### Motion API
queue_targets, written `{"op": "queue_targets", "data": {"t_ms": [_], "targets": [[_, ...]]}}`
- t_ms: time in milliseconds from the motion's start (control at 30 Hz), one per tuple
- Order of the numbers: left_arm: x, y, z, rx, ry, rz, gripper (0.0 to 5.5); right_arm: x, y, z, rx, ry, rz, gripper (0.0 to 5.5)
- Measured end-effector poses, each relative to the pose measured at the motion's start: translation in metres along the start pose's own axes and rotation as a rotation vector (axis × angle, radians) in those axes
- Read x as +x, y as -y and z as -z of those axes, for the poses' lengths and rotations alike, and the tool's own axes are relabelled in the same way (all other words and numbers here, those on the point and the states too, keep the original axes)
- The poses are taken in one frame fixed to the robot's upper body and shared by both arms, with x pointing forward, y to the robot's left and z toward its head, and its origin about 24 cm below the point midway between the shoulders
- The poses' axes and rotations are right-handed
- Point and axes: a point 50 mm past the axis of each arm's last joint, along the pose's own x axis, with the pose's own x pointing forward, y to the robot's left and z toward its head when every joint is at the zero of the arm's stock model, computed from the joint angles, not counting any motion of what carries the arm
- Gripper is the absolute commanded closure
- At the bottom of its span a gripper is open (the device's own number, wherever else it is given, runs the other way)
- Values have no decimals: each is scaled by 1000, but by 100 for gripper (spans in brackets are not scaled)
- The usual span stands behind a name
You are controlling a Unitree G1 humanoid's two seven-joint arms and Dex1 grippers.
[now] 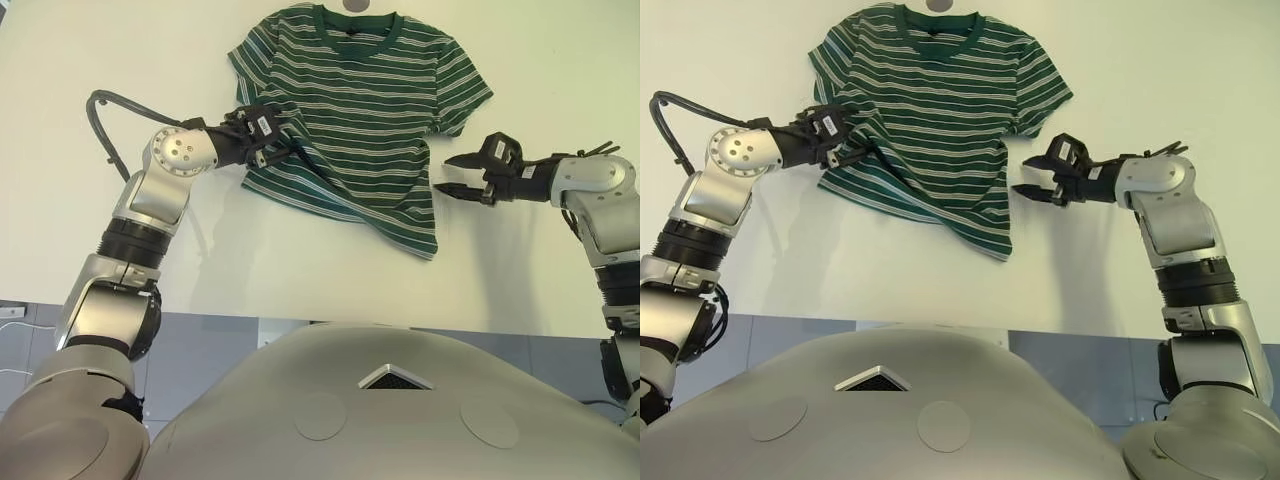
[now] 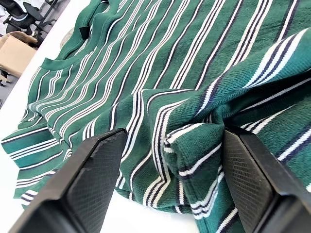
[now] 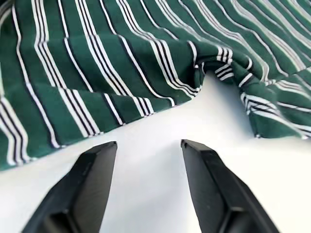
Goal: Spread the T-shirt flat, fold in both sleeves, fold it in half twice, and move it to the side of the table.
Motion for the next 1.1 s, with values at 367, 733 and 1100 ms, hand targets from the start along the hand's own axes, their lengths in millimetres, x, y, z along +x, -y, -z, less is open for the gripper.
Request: {"op": "queue_targets", "data": {"t_ms": [367,733,1100], "targets": [[-59,37,-8,152,-138,259,221,2,-61,-19,-131,44,-236,304],[-81,84,-20,109,-82,543,221,-52,-94,7,-53,-219,-606,304],[-99,-48,-18,-535,277,-203,221,-39,14,-29,106,182,161,304]]}}
